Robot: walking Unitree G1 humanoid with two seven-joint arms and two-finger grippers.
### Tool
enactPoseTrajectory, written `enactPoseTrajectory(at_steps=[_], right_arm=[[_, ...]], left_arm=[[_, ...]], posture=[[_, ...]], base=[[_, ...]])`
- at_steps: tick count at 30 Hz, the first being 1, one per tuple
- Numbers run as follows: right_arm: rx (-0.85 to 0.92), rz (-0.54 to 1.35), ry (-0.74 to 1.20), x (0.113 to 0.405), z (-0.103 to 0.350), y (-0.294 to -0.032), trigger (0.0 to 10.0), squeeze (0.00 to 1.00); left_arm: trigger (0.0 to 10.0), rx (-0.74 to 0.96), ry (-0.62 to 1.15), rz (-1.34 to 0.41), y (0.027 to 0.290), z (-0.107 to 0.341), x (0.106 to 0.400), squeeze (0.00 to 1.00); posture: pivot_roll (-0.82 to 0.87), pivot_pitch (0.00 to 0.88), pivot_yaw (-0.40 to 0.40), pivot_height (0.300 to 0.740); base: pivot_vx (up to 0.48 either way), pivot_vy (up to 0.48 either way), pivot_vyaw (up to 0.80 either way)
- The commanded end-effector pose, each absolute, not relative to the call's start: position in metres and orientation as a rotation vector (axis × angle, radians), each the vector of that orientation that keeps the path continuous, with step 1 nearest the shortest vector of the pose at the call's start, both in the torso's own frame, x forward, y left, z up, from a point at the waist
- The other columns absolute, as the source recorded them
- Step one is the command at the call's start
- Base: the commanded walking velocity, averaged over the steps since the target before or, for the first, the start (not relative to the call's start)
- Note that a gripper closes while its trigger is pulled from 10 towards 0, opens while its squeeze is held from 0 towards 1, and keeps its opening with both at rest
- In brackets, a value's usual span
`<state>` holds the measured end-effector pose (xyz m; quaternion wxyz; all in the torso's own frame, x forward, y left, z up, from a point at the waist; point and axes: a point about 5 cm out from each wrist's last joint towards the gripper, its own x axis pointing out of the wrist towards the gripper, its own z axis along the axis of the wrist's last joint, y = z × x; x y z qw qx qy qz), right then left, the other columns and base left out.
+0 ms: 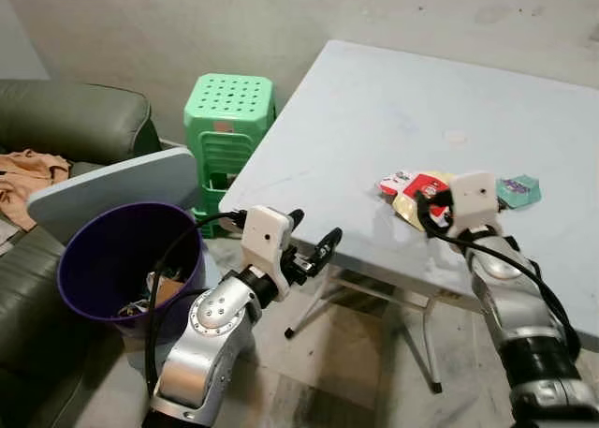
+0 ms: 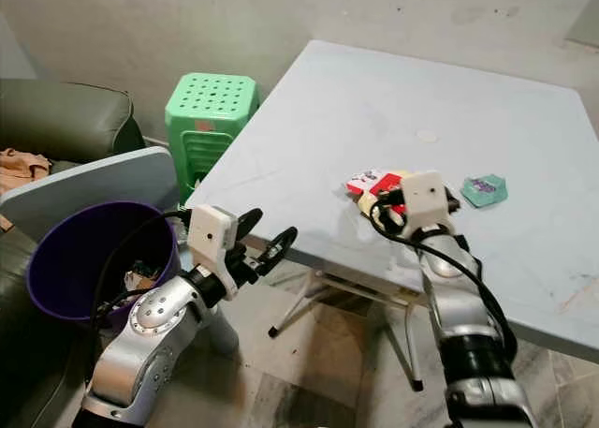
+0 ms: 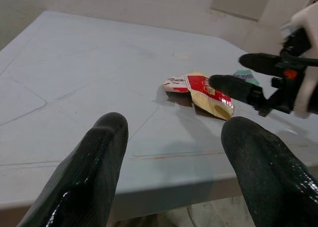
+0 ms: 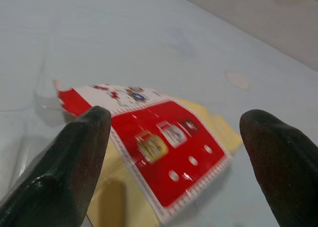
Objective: Picking trash to rubbish bin
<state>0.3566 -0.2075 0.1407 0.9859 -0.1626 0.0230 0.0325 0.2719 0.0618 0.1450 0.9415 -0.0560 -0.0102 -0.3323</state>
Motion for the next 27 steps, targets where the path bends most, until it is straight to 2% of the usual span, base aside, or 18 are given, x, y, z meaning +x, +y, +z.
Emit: enactPoseTrajectory(at_steps=[1, 13, 18, 23, 27], right_arm=[[-0.344, 0.096, 0.022, 0.361, 0.144, -0.203, 10.0, 0.0], [-0.4, 0.209, -0.026, 0.378, 0.152, -0.183, 10.0, 0.0], [-0.533, 0.31, -0.099, 0.378, 0.155, -0.168, 10.0, 0.0], [-0.593, 0.348, -0.112, 0.378, 0.154, -0.163, 10.0, 0.0], [-0.618, 0.338, -0.047, 0.382, 0.149, -0.164, 10.0, 0.0]], left_arm=[[10.0, -0.113, -0.026, -0.675, 0.062, 0.148, 0.27, 0.0], [10.0, -0.113, -0.029, -0.648, 0.068, 0.152, 0.271, 0.0], [10.0, -0.115, -0.025, -0.632, 0.07, 0.152, 0.27, 0.0], [10.0, -0.117, -0.025, -0.626, 0.071, 0.153, 0.271, 0.0], [10.0, -0.119, -0.026, -0.626, 0.07, 0.153, 0.271, 0.0]], posture=[[0.0, 0.147, -0.061, 0.74], [0.02, 0.165, -0.067, 0.74], [0.03, 0.171, -0.073, 0.74], [0.03, 0.172, -0.074, 0.74], [0.03, 0.176, -0.075, 0.74]], base=[[0.0, 0.0, 0.0], [0.0, 0.0, 0.0], [0.0, 0.0, 0.0], [0.0, 0.0, 0.0], [0.0, 0.0, 0.0]])
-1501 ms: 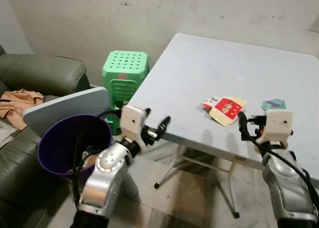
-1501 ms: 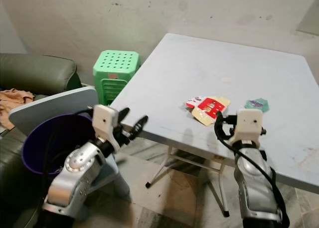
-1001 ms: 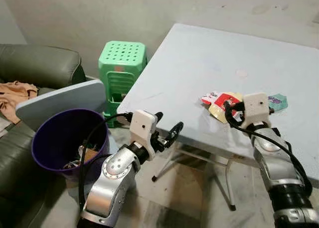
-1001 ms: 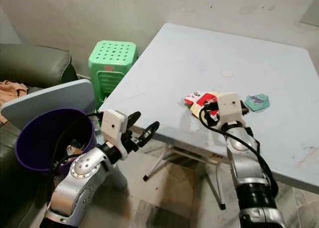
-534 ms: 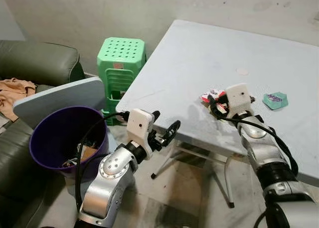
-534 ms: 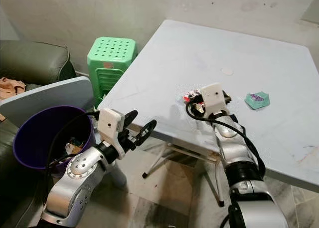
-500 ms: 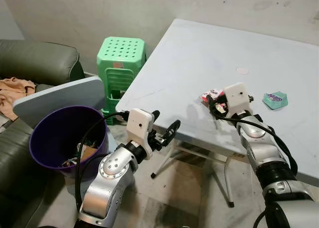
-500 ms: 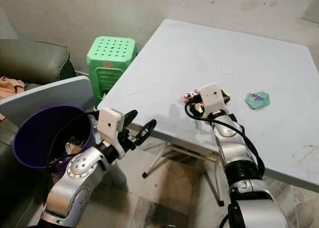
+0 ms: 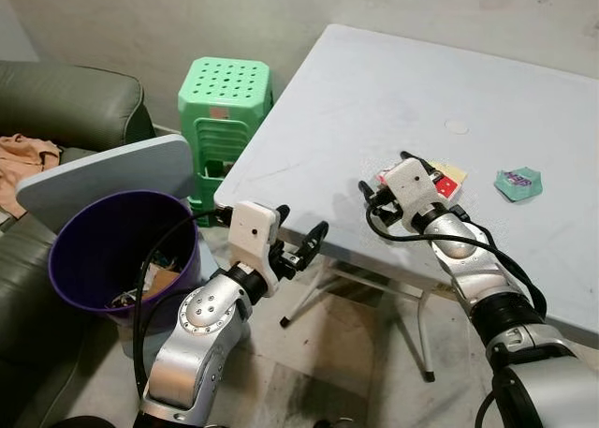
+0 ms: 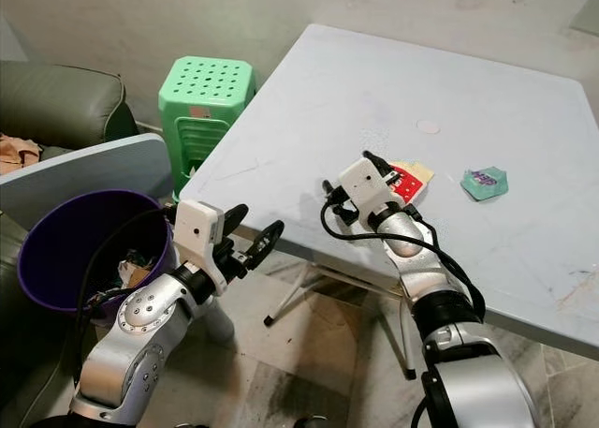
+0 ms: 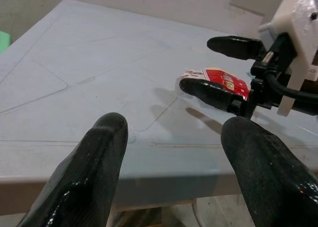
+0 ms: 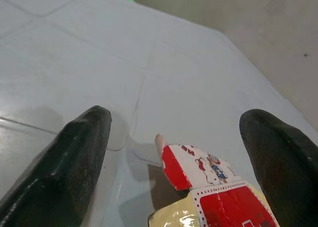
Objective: Picking trash to rubbish bin
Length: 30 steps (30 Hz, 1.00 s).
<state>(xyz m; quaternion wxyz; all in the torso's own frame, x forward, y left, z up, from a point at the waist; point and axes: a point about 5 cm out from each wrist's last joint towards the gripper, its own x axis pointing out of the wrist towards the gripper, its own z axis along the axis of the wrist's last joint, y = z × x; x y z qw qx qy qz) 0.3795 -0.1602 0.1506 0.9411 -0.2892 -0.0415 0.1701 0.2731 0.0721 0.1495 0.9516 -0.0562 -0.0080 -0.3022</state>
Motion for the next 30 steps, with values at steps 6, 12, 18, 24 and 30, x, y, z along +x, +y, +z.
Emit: enactPoseTrajectory(at_steps=[6, 12, 18, 24, 30], right_arm=[[-0.635, 0.308, -0.002, 0.386, 0.148, -0.167, 10.0, 0.0], [-0.65, 0.278, 0.039, 0.389, 0.149, -0.172, 10.0, 0.0], [-0.628, 0.237, 0.074, 0.391, 0.151, -0.18, 7.1, 0.0], [-0.629, 0.2, 0.077, 0.393, 0.154, -0.185, 0.0, 0.0], [-0.638, 0.181, 0.077, 0.393, 0.156, -0.188, 0.0, 0.0]], left_arm=[[10.0, -0.12, -0.027, -0.619, 0.071, 0.154, 0.271, 0.0], [10.0, -0.123, -0.027, -0.614, 0.071, 0.154, 0.271, 0.0], [10.0, -0.127, -0.025, -0.615, 0.07, 0.153, 0.271, 0.0], [10.0, -0.127, -0.026, -0.618, 0.068, 0.153, 0.271, 0.0], [10.0, -0.129, -0.027, -0.626, 0.066, 0.153, 0.271, 0.0]], posture=[[0.03, 0.178, -0.078, 0.74], [0.03, 0.179, -0.083, 0.74], [0.02, 0.18, -0.085, 0.74], [0.02, 0.18, -0.085, 0.74], [0.01, 0.169, -0.083, 0.74]], base=[[0.0, 0.0, 0.0], [0.0, 0.0, 0.0], [0.0, 0.0, 0.0], [0.0, 0.0, 0.0], [0.0, 0.0, 0.0]])
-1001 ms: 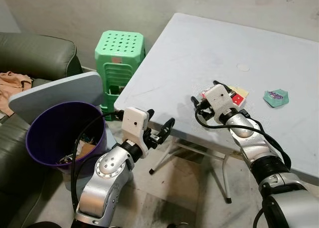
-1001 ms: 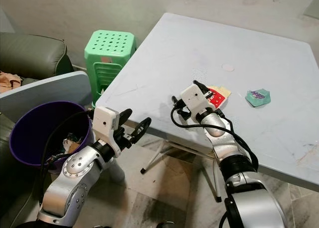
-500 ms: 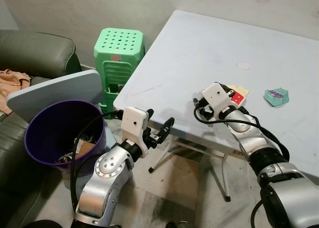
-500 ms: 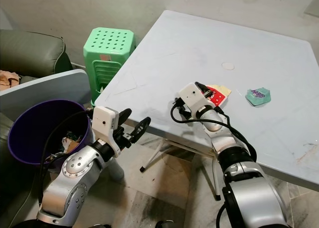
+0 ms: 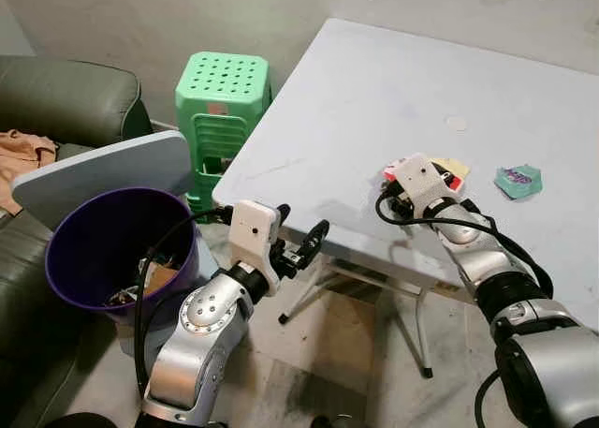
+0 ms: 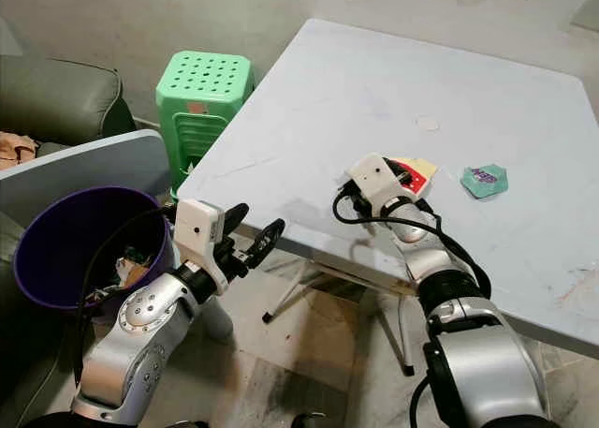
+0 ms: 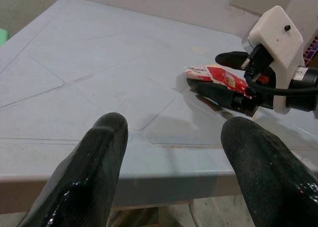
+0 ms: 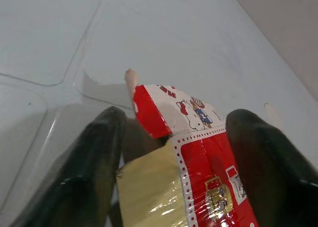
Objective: Picking trash to rubbish bin
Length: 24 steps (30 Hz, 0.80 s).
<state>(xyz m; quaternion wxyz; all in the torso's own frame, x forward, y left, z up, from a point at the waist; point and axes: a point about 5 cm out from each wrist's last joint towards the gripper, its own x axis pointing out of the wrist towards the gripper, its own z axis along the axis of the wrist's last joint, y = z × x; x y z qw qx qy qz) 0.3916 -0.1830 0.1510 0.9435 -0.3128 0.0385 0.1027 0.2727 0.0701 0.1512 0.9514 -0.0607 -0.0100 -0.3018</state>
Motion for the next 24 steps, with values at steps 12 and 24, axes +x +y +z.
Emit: enactPoseTrajectory(at_steps=[12, 24], right_arm=[[-0.622, 0.185, 0.1, 0.3925, 0.1517, -0.1889, 0.0, 0.0], [-0.618, 0.183, 0.098, 0.3936, 0.1533, -0.1877, 0.0, 0.0]], left_arm=[[10.0, -0.12, -0.032, -0.627, 0.0667, 0.1527, 0.2719, 0.0], [10.0, -0.114, -0.04, -0.625, 0.0674, 0.1535, 0.2732, 0.0]], posture=[[0.02, 0.141, -0.083, 0.74], [0.03, 0.124, -0.084, 0.74]], base=[[0.0, 0.0, 0.0], [0.0, 0.0, 0.0]])
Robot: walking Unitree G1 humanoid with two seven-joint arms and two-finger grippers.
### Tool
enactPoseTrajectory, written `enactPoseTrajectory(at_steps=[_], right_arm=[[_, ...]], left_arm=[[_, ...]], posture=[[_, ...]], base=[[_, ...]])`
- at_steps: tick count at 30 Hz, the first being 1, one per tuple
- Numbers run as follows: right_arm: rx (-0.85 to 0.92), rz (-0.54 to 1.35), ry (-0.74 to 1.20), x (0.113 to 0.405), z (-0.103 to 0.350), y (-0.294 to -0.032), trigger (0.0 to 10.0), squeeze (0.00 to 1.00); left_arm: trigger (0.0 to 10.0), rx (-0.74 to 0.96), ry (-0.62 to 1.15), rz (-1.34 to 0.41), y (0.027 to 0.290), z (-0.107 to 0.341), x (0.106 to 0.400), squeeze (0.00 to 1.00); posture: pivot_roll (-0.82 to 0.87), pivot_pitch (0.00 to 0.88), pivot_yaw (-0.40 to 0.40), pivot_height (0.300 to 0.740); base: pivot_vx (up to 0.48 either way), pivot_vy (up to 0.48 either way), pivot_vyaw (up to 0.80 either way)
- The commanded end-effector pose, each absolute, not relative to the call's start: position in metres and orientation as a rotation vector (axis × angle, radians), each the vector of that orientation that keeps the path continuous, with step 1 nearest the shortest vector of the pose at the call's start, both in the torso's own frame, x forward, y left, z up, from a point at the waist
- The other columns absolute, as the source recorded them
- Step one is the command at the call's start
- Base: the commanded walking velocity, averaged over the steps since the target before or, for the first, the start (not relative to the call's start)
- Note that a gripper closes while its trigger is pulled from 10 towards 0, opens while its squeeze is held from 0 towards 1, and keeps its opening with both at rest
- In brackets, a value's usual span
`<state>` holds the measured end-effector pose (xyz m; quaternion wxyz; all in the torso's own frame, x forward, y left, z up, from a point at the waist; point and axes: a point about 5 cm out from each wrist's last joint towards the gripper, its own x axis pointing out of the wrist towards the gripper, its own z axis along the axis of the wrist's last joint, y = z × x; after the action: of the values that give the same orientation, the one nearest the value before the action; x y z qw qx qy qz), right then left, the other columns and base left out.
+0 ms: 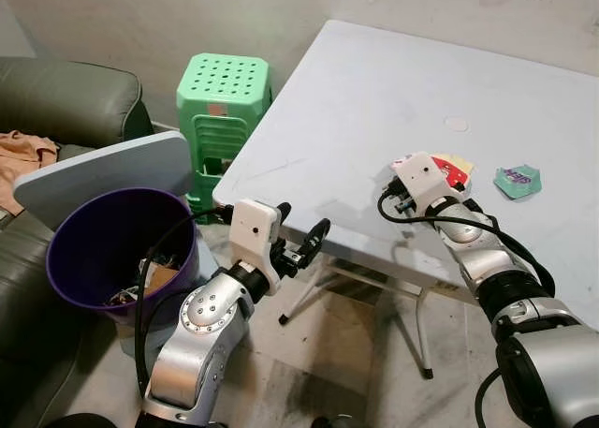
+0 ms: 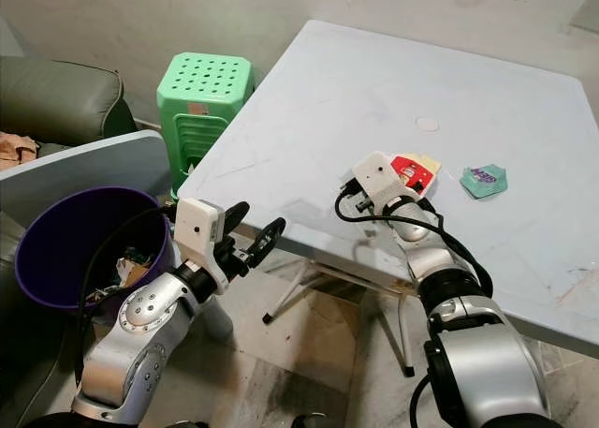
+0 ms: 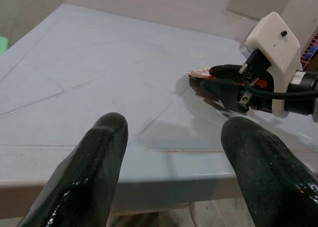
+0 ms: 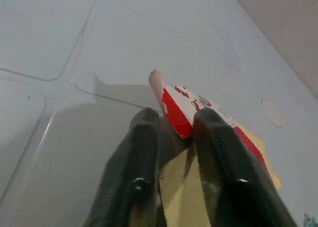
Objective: Picking trash to rubbish bin
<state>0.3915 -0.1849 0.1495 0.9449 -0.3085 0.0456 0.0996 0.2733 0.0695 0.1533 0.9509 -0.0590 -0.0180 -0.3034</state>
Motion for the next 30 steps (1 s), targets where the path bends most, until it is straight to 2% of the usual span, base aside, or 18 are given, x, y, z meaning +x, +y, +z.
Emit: enactPoseTrajectory(at_steps=[1, 18, 26, 27, 28, 29, 30], right_arm=[[-0.618, 0.183, 0.097, 0.394, 0.154, -0.188, 0.0, 0.0], [-0.595, 0.164, 0.092, 0.394, 0.156, -0.192, 0.0, 0.0], [-0.426, 0.081, -0.047, 0.393, 0.177, -0.207, 0.0, 0.0], [-0.416, 0.074, -0.069, 0.392, 0.179, -0.208, 3.5, 0.0], [-0.395, 0.061, -0.098, 0.392, 0.182, -0.21, 9.0, 0.0], [-0.315, 0.065, -0.145, 0.39, 0.19, -0.212, 10.0, 0.0], [-0.287, 0.072, -0.162, 0.389, 0.192, -0.212, 10.0, 0.0]], left_arm=[[10.0, -0.113, -0.042, -0.625, 0.067, 0.154, 0.273, 0.0], [10.0, -0.097, -0.058, -0.612, 0.069, 0.156, 0.277, 0.0], [10.0, -0.083, -0.101, -0.54, 0.08, 0.163, 0.288, 0.0], [10.0, -0.088, -0.101, -0.536, 0.08, 0.163, 0.289, 0.0], [10.0, -0.091, -0.105, -0.528, 0.081, 0.164, 0.291, 0.0], [10.0, -0.094, -0.11, -0.503, 0.084, 0.166, 0.296, 0.0], [10.0, -0.095, -0.111, -0.493, 0.085, 0.167, 0.298, 0.0]], posture=[[0.03, 0.122, -0.085, 0.74], [0.03, 0.116, -0.084, 0.74], [0.05, 0.083, -0.09, 0.74], [0.05, 0.083, -0.09, 0.74], [0.05, 0.071, -0.087, 0.74], [0.05, 0.071, -0.087, 0.74], [0.05, 0.071, -0.087, 0.74]], base=[[0.0, 0.0, 0.0], [0.0, 0.0, 0.0], [0.0, 0.0, 0.0], [0.0, 0.0, 0.0], [0.0, 0.0, 0.0], [0.0, 0.0, 0.0], [0.0, 0.0, 0.0]])
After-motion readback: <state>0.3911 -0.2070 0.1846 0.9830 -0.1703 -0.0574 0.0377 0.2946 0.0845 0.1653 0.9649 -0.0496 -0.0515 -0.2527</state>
